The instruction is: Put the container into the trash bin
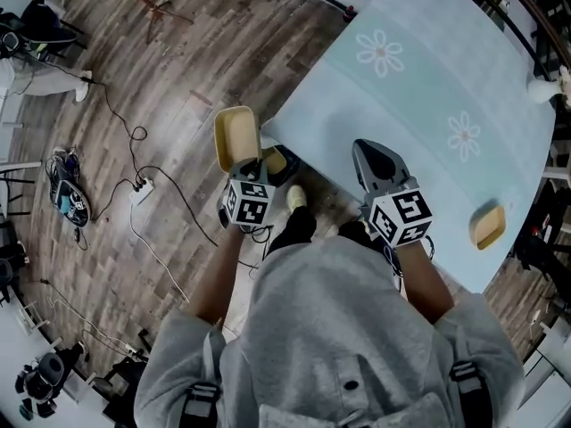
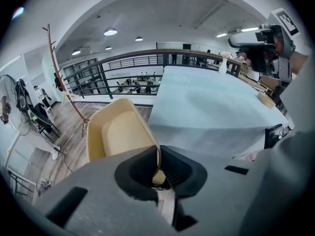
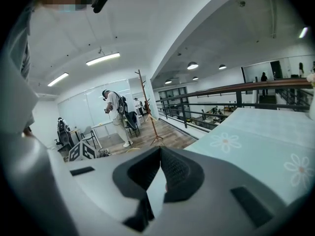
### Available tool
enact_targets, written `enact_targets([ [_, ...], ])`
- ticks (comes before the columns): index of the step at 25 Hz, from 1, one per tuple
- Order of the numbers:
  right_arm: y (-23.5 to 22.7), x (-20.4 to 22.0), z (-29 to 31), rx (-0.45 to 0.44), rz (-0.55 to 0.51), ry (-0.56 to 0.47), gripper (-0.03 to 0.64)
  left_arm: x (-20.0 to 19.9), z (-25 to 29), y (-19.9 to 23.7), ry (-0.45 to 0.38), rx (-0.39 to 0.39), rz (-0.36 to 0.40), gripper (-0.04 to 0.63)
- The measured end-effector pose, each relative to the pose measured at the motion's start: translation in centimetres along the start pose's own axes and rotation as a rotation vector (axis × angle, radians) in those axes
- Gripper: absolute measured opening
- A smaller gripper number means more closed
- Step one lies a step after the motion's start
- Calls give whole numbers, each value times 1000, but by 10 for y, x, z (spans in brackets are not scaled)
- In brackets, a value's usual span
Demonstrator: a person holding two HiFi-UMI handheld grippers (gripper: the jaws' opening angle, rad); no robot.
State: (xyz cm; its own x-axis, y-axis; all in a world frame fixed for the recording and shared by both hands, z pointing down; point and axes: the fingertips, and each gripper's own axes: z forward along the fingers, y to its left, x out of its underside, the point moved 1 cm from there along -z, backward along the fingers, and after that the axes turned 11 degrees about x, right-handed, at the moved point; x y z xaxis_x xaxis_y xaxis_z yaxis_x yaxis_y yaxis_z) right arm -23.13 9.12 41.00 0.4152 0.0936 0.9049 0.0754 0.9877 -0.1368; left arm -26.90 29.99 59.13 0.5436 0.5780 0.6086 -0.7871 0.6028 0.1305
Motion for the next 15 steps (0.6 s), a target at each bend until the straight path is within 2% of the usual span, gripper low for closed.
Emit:
enact_targets([
  [5, 22, 14, 23, -25, -8, 39, 26, 38, 12, 15, 46, 14, -52, 34],
  [11, 31, 38, 36, -26, 20, 106, 26, 86, 47, 9, 116, 74, -125, 34],
  [15, 38, 57, 43, -33, 41, 148, 26, 126, 74, 7, 157, 101, -231, 34],
])
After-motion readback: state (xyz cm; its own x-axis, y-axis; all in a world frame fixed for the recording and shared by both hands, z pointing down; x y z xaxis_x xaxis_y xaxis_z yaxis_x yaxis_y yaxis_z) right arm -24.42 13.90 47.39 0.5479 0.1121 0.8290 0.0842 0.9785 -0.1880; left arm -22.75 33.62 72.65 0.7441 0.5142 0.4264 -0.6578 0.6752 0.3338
